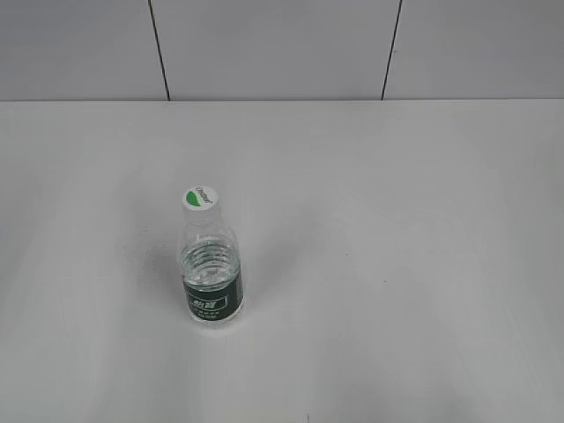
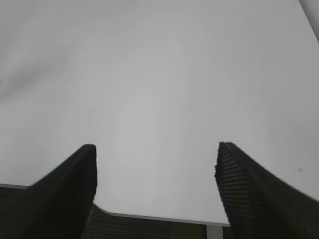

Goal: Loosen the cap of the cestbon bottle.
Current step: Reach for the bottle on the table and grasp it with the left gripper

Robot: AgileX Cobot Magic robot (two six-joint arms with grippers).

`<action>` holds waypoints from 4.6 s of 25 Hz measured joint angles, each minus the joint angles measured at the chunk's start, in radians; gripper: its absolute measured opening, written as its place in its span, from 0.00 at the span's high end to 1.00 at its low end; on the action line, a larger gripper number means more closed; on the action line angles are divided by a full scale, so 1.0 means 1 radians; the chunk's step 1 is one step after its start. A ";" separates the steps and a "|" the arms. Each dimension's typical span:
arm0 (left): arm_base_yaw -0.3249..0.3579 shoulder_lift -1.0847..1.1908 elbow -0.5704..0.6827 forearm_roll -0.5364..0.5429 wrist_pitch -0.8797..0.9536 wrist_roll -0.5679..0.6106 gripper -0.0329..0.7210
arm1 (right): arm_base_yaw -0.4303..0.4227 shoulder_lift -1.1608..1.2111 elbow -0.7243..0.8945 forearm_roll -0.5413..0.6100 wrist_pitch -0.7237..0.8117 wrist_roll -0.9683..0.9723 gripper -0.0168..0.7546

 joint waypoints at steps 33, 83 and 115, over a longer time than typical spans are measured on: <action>-0.192 0.966 -0.001 0.755 -0.760 -0.538 0.33 | 0.000 0.000 0.000 0.033 0.000 0.000 0.24; -0.192 1.258 -0.123 1.322 -0.986 -0.542 0.18 | 0.000 0.000 0.000 0.034 0.000 0.000 0.24; -0.278 1.304 -0.260 1.404 -0.844 -0.674 0.18 | 0.000 0.000 0.000 0.034 0.000 0.000 0.24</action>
